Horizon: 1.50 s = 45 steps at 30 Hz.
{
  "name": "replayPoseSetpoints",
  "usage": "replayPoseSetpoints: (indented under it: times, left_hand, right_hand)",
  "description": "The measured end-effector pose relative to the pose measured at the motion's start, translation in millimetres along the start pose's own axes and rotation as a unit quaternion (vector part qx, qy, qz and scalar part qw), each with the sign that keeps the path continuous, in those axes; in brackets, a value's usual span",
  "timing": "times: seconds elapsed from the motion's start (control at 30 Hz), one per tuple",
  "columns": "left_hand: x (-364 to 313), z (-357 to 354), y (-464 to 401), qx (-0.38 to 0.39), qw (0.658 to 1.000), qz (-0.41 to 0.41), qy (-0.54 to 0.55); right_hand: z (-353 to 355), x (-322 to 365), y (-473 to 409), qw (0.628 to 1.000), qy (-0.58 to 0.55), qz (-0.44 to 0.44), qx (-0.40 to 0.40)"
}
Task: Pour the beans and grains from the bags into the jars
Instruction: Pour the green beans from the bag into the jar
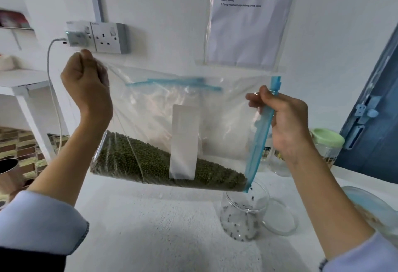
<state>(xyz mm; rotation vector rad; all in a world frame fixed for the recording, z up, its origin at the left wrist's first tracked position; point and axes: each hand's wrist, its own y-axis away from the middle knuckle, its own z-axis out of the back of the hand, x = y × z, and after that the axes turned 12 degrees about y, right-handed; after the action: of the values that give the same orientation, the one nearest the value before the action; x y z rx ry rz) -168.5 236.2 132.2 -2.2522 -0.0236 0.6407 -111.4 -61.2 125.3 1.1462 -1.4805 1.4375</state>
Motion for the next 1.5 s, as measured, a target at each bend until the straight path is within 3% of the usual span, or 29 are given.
replayPoseSetpoints:
  times: [0.17,0.27,0.53,0.63,0.73,0.87,0.97,1.23,1.33,1.43,1.5]
  left_hand:
    - [2.5,4.0,-1.9,-0.009,1.000,0.009,0.019]
    - [5.6,6.4,-0.7,-0.010,1.000,0.014,0.014]
    - [1.6,8.0,1.4,-0.017,1.000,0.004,0.007]
    - [2.0,6.9,2.2,-0.014,1.000,0.004,0.009]
    - [2.9,7.9,1.1,-0.019,1.000,-0.002,0.017]
    - [8.0,10.2,0.6,-0.010,1.000,-0.006,0.014]
    - [8.7,10.6,-0.3,-0.015,1.000,-0.008,0.019]
    - [4.5,8.9,-0.7,-0.011,1.000,-0.014,0.024]
    - [1.2,7.1,0.1,-0.020,0.999,-0.003,0.032]
    - [-1.5,5.5,-0.3,-0.020,0.999,-0.003,0.027]
    - [-3.5,4.3,-2.3,-0.021,0.999,-0.002,0.037]
  right_hand:
    - [-3.7,-2.3,-1.3,0.999,-0.005,0.017,-0.030]
    - [-7.3,-2.0,-0.8,0.999,0.031,0.036,0.020]
    - [-8.5,-2.9,-0.2,0.999,0.003,0.039,-0.036]
    - [-9.4,-2.0,-1.4,0.999,0.029,0.040,0.003]
    - [-7.9,-3.0,-2.7,0.999,0.021,0.036,-0.027]
    - [-7.0,-1.9,-1.2,0.997,0.053,0.051,0.024]
    - [-3.9,-0.6,-1.7,0.998,0.041,0.054,-0.006]
    - [-4.0,-1.5,1.6,0.996,0.061,0.055,0.033]
    - [-4.5,-2.7,2.7,0.997,0.044,0.055,-0.015]
    - [-6.9,-0.1,2.5,0.997,0.059,0.049,0.014]
    - [-5.2,1.5,0.9,0.997,0.055,0.043,-0.008]
